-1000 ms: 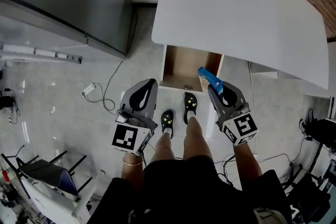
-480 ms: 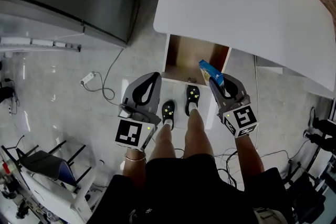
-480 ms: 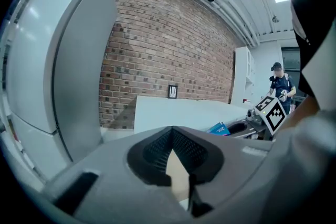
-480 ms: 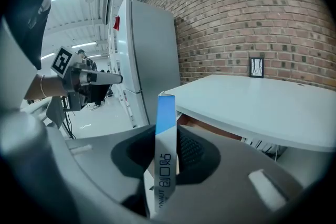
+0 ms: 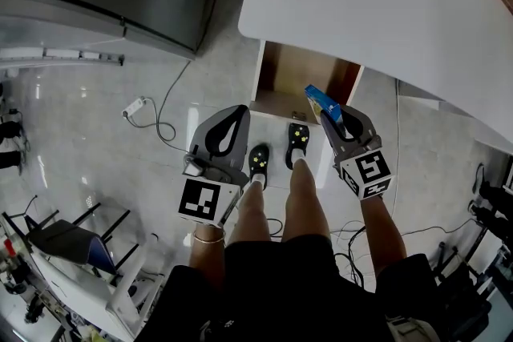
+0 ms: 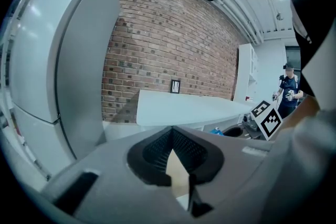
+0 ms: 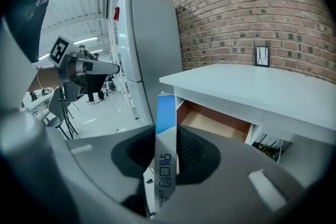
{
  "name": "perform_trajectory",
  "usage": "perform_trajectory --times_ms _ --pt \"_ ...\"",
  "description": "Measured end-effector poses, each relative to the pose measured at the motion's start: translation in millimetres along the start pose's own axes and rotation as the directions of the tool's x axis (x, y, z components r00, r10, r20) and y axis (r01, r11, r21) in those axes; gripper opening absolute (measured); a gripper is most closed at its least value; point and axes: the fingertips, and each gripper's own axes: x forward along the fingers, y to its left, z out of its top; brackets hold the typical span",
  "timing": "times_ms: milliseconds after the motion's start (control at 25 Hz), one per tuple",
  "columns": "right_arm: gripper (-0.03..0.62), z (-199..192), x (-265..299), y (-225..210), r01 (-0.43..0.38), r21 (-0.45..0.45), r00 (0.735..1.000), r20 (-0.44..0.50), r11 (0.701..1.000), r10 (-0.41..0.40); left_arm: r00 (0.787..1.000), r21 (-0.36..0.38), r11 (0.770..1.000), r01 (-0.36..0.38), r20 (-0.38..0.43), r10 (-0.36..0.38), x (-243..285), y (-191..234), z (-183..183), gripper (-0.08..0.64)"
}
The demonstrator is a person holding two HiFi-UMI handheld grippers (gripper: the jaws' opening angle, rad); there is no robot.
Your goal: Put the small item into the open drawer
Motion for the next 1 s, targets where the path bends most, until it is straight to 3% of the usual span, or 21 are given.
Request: perform_trajectory --times_ms 400,760,1000 --pt "0.094 -29 30 -1 -0.031 -0.078 0.995 -0.095 0.996 0.024 0.999 -0.013 0.999 -0.031 -0.014 0.031 11 15 -17 -0.003" --pt "0.094 -57 59 1 -0.094 -0.156 0.981 -0.183 0.983 0.064 0.997 -0.015 0.998 -0.069 -0.042 0.068 15 31 -32 -0.003" --pt "0.094 -74 71 2 -0.109 -0.238 0.968 -0.246 0.965 0.049 0.994 -0.035 0.994 -0.103 -0.041 0.102 8 42 -37 -0.003"
